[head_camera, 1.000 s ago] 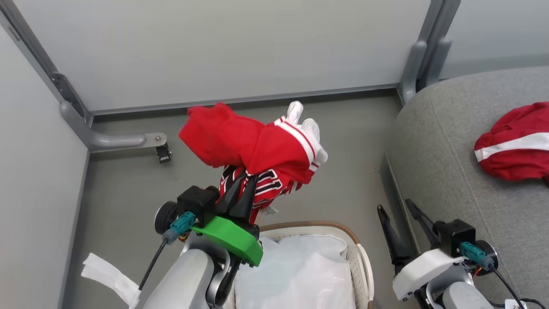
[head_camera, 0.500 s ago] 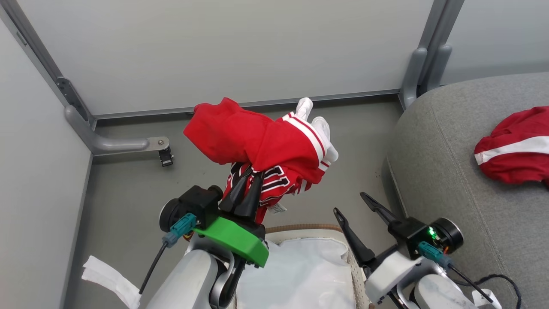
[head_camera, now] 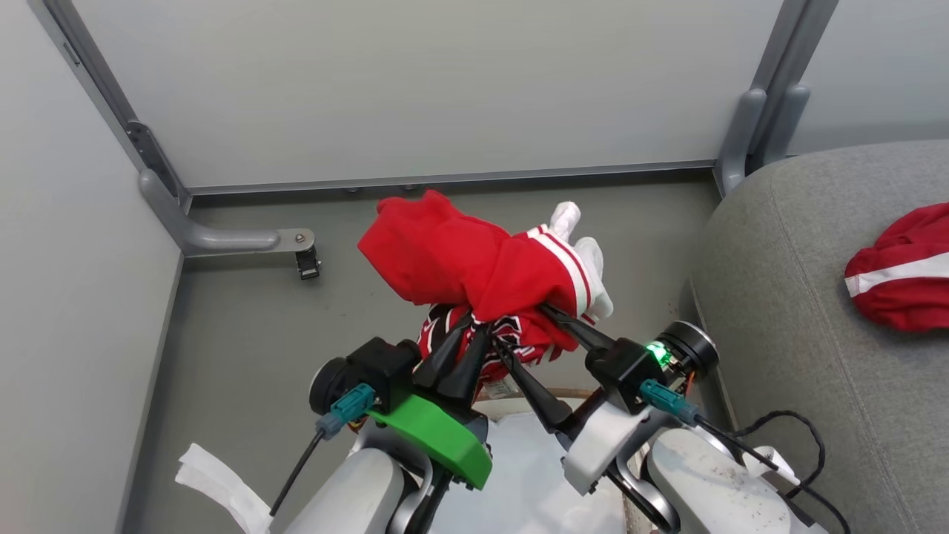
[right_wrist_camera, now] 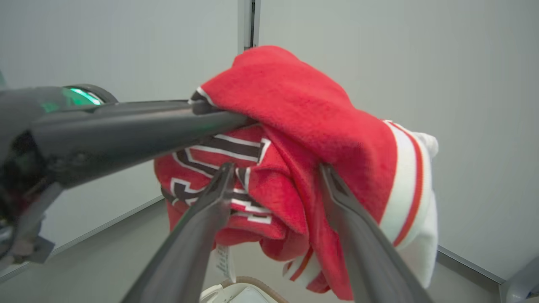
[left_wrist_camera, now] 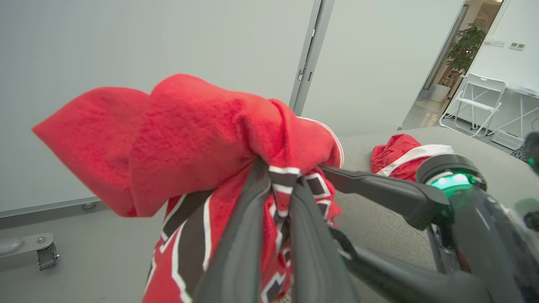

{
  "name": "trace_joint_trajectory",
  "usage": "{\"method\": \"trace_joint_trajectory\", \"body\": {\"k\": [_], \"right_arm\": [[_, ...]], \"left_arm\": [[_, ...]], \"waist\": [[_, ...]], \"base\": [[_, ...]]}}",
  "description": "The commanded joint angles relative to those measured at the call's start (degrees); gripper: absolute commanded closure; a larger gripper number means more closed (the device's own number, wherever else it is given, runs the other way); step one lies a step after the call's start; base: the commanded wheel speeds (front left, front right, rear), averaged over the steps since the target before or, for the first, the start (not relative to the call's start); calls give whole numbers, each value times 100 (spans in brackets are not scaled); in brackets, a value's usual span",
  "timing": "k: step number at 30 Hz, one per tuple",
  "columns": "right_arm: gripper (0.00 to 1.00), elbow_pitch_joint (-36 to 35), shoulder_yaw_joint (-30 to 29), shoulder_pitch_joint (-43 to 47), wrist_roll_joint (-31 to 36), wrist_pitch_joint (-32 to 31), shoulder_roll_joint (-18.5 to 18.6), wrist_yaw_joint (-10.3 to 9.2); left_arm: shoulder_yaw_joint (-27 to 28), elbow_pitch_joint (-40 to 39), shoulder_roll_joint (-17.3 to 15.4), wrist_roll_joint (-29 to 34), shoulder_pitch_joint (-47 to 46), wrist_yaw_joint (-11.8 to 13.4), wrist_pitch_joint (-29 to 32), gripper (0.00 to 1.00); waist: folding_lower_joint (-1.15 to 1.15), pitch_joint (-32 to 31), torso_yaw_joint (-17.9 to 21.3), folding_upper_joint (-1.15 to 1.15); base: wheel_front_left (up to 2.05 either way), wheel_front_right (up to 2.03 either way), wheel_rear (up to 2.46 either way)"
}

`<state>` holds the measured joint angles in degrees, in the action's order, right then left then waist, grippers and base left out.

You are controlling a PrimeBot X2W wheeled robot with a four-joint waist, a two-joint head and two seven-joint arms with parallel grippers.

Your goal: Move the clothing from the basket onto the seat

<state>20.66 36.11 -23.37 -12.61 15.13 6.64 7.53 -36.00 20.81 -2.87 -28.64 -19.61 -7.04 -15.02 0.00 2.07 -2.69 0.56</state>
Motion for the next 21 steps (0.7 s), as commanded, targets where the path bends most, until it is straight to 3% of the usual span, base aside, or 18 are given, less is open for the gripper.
{"method": "trace_joint_trajectory", "body": {"k": [1, 9, 10, 11, 19, 20, 21], "right_arm": [[0, 84, 42, -95, -36, 2, -34, -8], [0, 741, 358, -401, -86, 2, -225, -8], [56, 789, 355, -426, -114, 2, -246, -8], [100, 819, 377, -443, -125, 2, -262, -8], [100, 935, 215, -309, -328, 2, -230, -8], [100, 935, 176, -264, -356, 3, -212, -8], [100, 930, 120, -222, -377, 2, -186, -8]], "left_arm": [[-67, 0, -7, -50, 73, -4, -22, 100], [-628, -107, -2, -318, -25, -35, -21, 100], [-680, -104, -1, -363, -43, -38, -21, 100], [-720, -103, -1, -383, -59, -39, -21, 100], [-676, -27, -5, -399, -95, 58, -21, 100], [-601, -49, -9, -417, -76, 73, -22, 79], [-537, -103, -8, -383, -67, 79, -23, 51]], "waist": [[0, -12, -49, -56], [0, -4, -260, -56], [0, -1, -283, -56], [0, 2, -305, -56], [0, 24, -288, -56], [0, 34, -236, -56], [0, 44, -171, -56]], "base": [[0, 0, 0], [0, 0, 0], [0, 0, 0], [0, 0, 0], [0, 0, 0], [0, 0, 0], [0, 0, 0]]}}
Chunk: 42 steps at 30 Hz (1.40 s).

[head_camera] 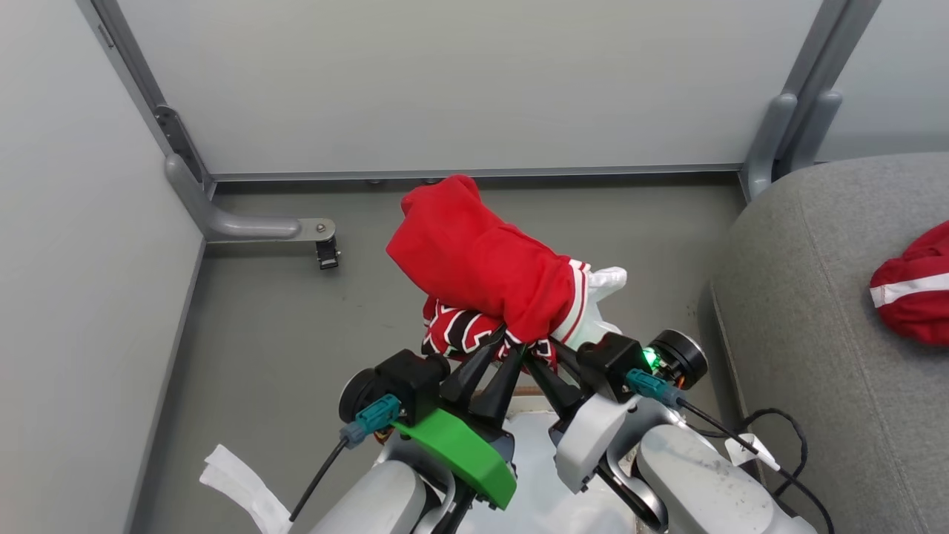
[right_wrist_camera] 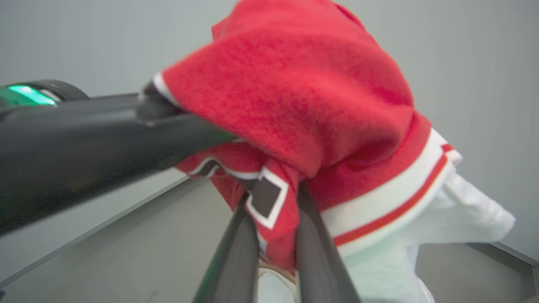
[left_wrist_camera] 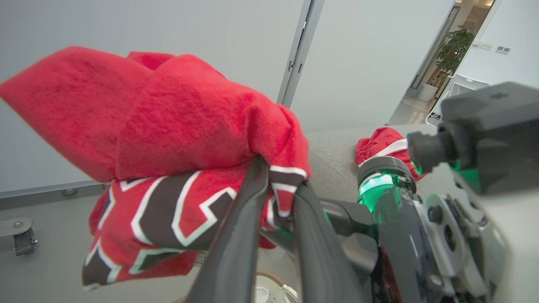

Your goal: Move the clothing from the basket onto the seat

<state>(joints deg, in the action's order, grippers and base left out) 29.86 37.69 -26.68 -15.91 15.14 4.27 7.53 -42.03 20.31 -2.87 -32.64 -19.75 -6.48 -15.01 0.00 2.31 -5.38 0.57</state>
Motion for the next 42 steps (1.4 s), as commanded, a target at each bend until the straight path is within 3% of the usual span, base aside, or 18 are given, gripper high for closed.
{"method": "trace_joint_trajectory", "body": {"k": [1, 2, 18, 24, 32, 37, 42], "right_arm": [[100, -6, -88, 143, -51, 1, 69, -8], [100, -26, -147, 197, -72, 1, 88, -8], [100, -451, -830, 769, -173, 2, 371, -8], [100, -591, -1143, 1010, -162, 2, 568, -8], [100, -940, -1587, 801, -82, 3, 950, -8], [100, -1258, -2215, 172, -139, 6, 1295, -8], [100, -1045, -2710, -783, -111, 6, 1778, -8]], "left_arm": [[80, -65, -7, 44, -28, 16, -25, 13], [98, -63, -7, 59, 3, 8, -23, 0], [573, 103, -14, 725, -120, -77, -15, 0], [580, 188, -18, 764, -145, -104, -15, 0], [538, 349, -22, 849, -207, -107, -15, 0], [491, 441, -23, 852, -305, -107, -15, 0], [427, 517, -26, 944, -492, -107, -15, 0]], "waist": [[0, 28, 171, -57], [0, 37, 250, -57], [0, 542, 2788, -57], [0, 638, 3361, -57], [0, 852, 3543, -57], [0, 1137, 3396, -57], [0, 1553, 3119, -57]], "base": [[0, 0, 0], [0, 0, 0], [0, 0, 0], [0, 0, 0], [0, 0, 0], [0, 0, 0], [0, 0, 0]]}}
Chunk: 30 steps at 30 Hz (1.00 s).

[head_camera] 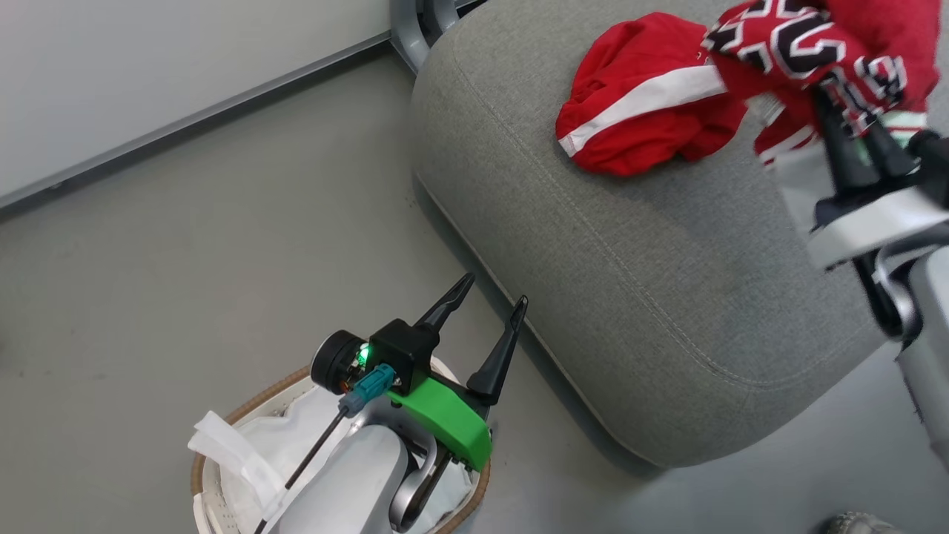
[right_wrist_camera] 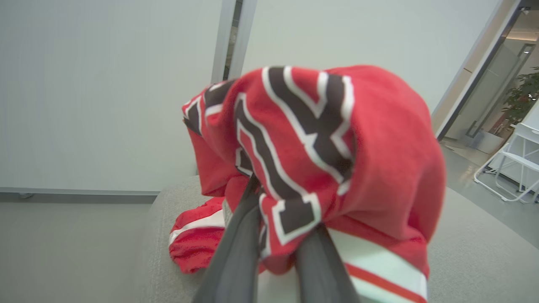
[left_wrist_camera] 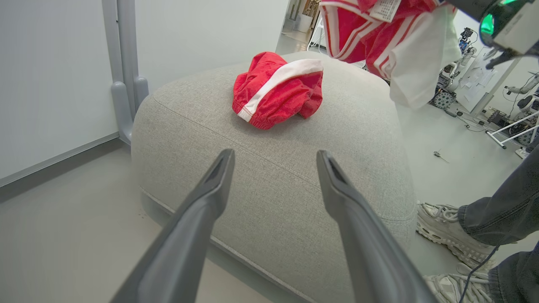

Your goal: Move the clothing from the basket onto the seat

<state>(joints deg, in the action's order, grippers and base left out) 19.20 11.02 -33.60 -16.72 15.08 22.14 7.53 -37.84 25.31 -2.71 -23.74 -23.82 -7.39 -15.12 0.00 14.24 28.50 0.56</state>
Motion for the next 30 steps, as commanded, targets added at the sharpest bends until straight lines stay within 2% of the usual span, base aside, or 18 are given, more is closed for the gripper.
{"method": "trace_joint_trajectory", "body": {"k": [1, 10, 19, 23, 24, 25, 26, 30], "right_arm": [[100, 145, -201, -289, -134, 13, 48, -8], [100, 1079, -649, -1386, 119, 12, 547, -8], [100, 2034, -1408, -1899, 409, 12, 613, -8], [98, 2394, -1784, -1971, 468, 13, 467, -8], [56, 2438, -1845, -1976, 490, 13, 440, -8], [25, 2506, -1909, -1952, 519, 12, 411, -8], [0, 2558, -1976, -1921, 510, 12, 379, -8], [0, 2354, -2233, -1723, 425, 12, 191, -8]], "left_arm": [[-7, 27, -44, 54, -137, -16, -4, 0], [-154, 57, -134, 158, -577, -16, -4, 0], [-134, -13, -126, 237, -947, -16, -4, 0], [-76, -31, -112, 226, -975, -16, -4, 0], [-65, -30, -118, 233, -977, -16, -4, 0], [-45, -26, -128, 242, -975, -17, -4, 0], [-36, -24, -128, 249, -972, -17, -4, 0], [50, -74, -112, 277, -967, -17, -4, 0]], "waist": [[0, 463, -343, -56], [0, 1326, -1026, -56], [0, 2055, -1736, -56], [0, 2221, -1897, -56], [0, 2244, -1911, -56], [0, 2262, -1921, -56], [0, 2271, -1927, -56], [0, 2232, -1931, -56]], "base": [[0, 0, 0], [0, 0, 0], [0, 0, 0], [0, 0, 0], [0, 0, 0], [0, 0, 0], [0, 0, 0], [0, 0, 0]]}}
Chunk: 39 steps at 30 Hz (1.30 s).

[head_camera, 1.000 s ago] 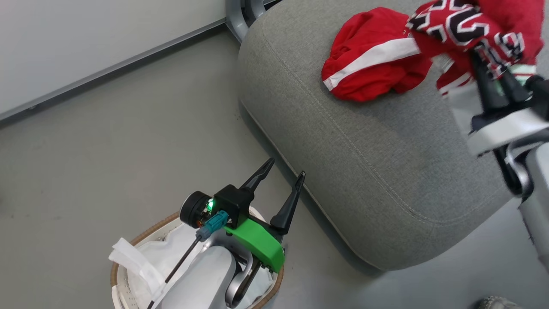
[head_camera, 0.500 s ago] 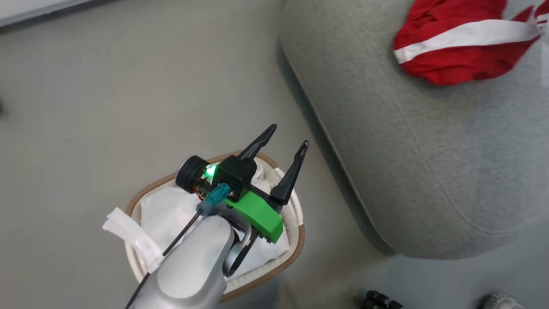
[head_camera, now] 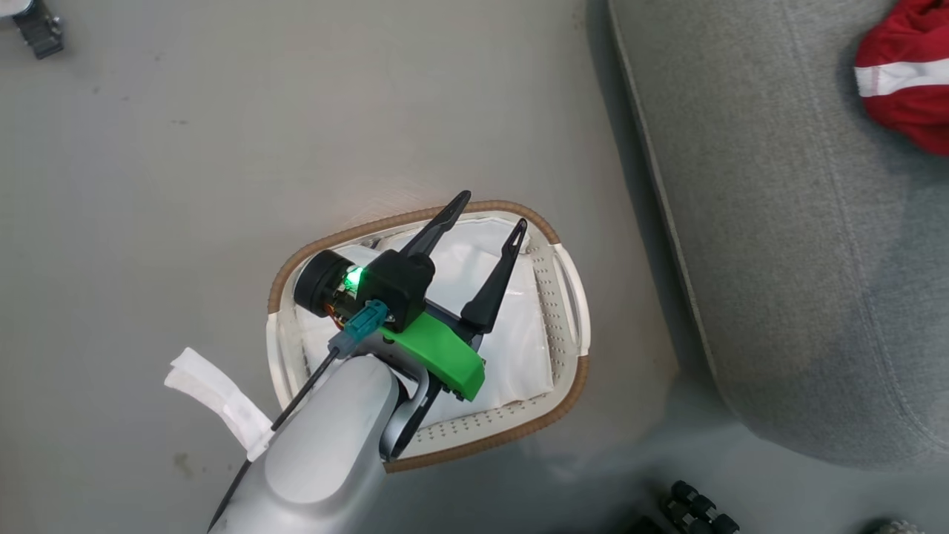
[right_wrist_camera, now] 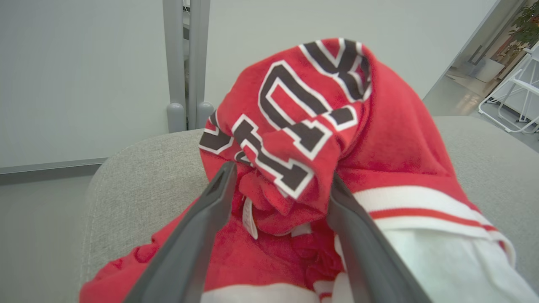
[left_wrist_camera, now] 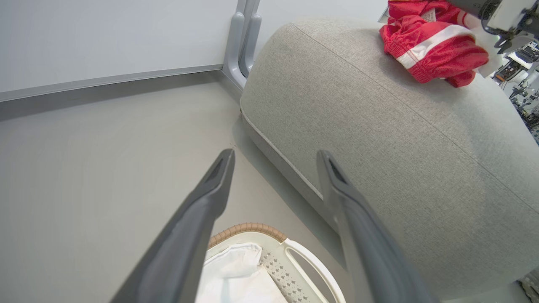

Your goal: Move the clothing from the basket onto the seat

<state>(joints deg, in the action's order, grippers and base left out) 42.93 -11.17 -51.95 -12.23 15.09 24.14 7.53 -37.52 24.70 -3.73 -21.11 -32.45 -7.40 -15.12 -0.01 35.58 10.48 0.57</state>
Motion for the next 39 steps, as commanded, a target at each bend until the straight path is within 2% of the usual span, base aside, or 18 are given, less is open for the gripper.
{"method": "trace_joint_trajectory", "body": {"k": [1, 10, 15, 21, 28, 35, 39], "right_arm": [[0, -87, -31, 236, -8, 10, -56, -8], [0, -850, -13, 1254, -211, 7, -311, -8], [0, -1323, 391, 1821, -382, 7, -415, -8], [0, -1694, 850, 2369, -543, 6, -568, -8], [0, -2048, 1216, 2771, -565, 7, -1093, -8], [0, -2121, 1573, 3084, -417, 6, -1500, -8], [0, -2105, 1668, 3252, -382, 6, -1613, -8]], "left_arm": [[42, -26, -4, 13, -76, -16, -4, 0], [369, -60, 29, 2, 333, -16, -4, 0], [860, -137, 34, 233, 669, -16, -4, 0], [1663, -284, 52, 540, 1146, 40, -4, 0], [2569, -499, 72, 882, 1739, 226, -4, 0], [3258, -478, 75, 1049, 2169, 338, -4, 0], [3492, -474, 76, 1032, 2331, 426, -4, 0]], "waist": [[1, 46, -122, -57], [1, -737, 5, -57], [1, -1249, -11, -57], [1, -1777, -234, -57], [1, -2177, -519, -57], [1, -2387, -773, -57], [1, -2490, -898, -57]], "base": [[0, 0, 0], [0, 0, 0], [0, 0, 0], [0, 0, 0], [0, 0, 0], [0, 0, 0], [0, 0, 0]]}}
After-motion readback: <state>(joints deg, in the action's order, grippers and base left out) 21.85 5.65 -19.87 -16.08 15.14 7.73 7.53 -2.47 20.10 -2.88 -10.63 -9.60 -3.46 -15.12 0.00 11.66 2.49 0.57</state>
